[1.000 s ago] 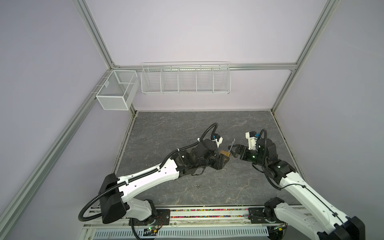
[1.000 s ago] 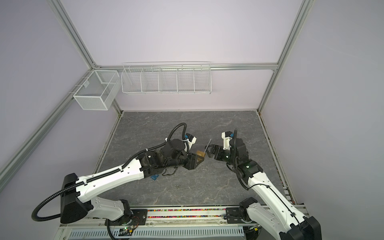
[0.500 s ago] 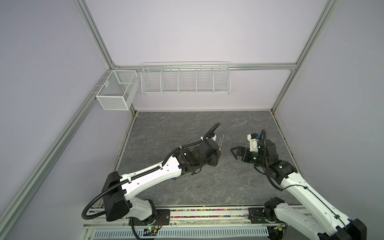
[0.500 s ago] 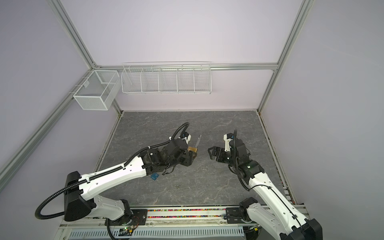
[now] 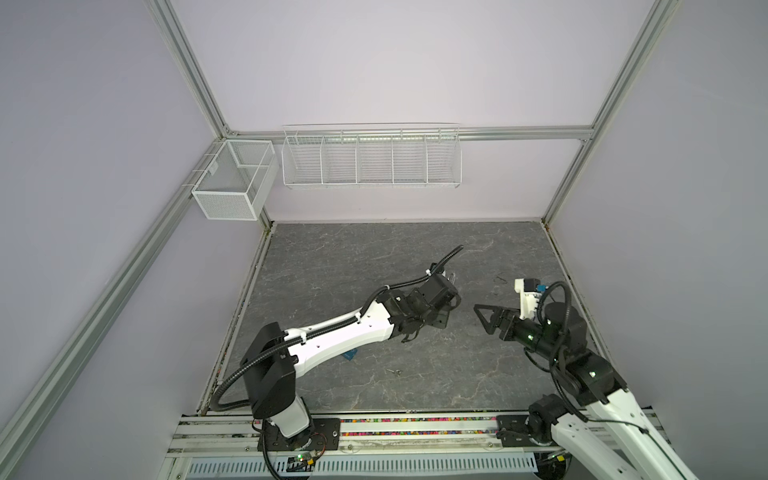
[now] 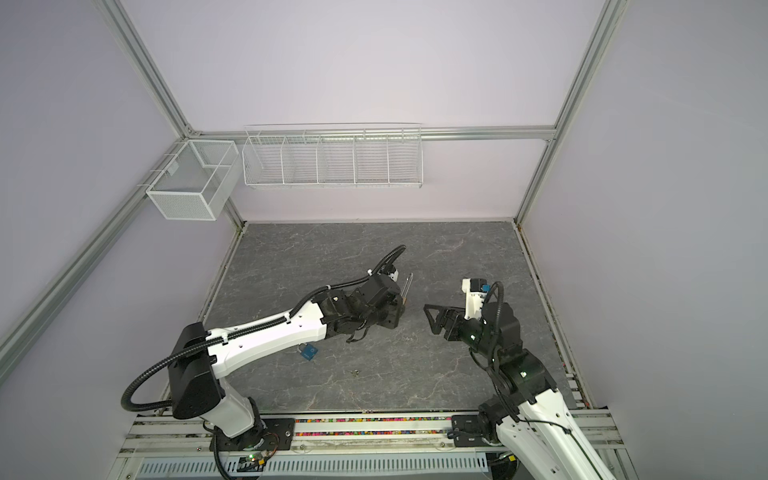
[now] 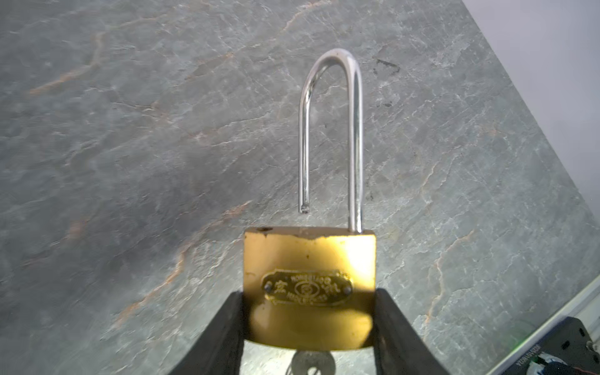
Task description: Unlock with the key
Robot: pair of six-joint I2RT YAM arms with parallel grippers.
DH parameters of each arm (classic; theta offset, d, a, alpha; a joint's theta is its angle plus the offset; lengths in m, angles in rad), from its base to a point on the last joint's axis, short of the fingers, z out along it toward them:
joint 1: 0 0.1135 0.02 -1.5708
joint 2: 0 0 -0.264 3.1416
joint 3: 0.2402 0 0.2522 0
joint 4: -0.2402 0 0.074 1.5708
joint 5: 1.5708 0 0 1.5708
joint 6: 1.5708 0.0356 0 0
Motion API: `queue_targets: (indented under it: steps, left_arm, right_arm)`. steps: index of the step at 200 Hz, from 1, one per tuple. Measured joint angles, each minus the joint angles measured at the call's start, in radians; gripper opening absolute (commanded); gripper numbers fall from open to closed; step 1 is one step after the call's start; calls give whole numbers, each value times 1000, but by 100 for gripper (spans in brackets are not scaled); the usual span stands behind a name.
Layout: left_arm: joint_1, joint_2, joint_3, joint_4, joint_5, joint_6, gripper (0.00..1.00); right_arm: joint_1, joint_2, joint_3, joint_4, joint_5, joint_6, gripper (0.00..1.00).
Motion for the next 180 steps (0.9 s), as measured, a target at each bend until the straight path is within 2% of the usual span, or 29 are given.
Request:
queue_targets:
  steps: [41, 88, 115, 180]
  left_arm:
    - [26, 165, 57, 72, 203, -40, 0]
    - [57, 315, 110, 130, 378, -85, 0]
    - [65, 375, 143, 122, 423, -90, 0]
    - [90, 390, 145, 89, 424, -89, 0]
  right_arm:
    - [0, -193, -35, -131, 6, 27, 89]
    - [0, -291, -57, -229, 17, 46, 89]
    - [0, -294, -57, -252, 21, 50, 89]
    - [0, -293, -57, -253, 24, 55, 89]
